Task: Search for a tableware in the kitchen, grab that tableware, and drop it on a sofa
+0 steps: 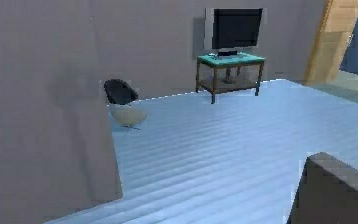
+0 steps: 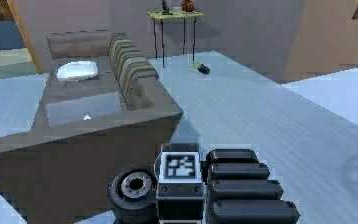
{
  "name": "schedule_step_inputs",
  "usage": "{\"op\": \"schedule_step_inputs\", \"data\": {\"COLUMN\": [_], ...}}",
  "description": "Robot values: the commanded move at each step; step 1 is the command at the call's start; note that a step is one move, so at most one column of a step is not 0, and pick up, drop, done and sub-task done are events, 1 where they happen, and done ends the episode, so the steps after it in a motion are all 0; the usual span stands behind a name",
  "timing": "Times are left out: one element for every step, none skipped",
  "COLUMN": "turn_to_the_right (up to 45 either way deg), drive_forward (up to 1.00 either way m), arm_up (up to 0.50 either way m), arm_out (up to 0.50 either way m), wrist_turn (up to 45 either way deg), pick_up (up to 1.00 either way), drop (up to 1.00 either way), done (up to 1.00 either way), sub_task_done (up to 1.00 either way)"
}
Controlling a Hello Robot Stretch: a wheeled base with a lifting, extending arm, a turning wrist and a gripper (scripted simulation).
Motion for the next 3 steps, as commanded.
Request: {"op": "schedule_step_inputs", "data": {"turn_to_the_right": [0.0,24.0,0.0], "drive_forward": [0.75,0.00,0.60], "arm_up": [0.00,0.00,0.00], "arm_out": [0.00,0.00,0.00], "wrist_turn": [0.0,0.0,0.0], "pick_up": [0.00,0.00,0.00], "drop": [0.00,0.00,0.00], "done": [0.00,0.00,0.00], "sub_task_done": [0.00,0.00,0.00]}}
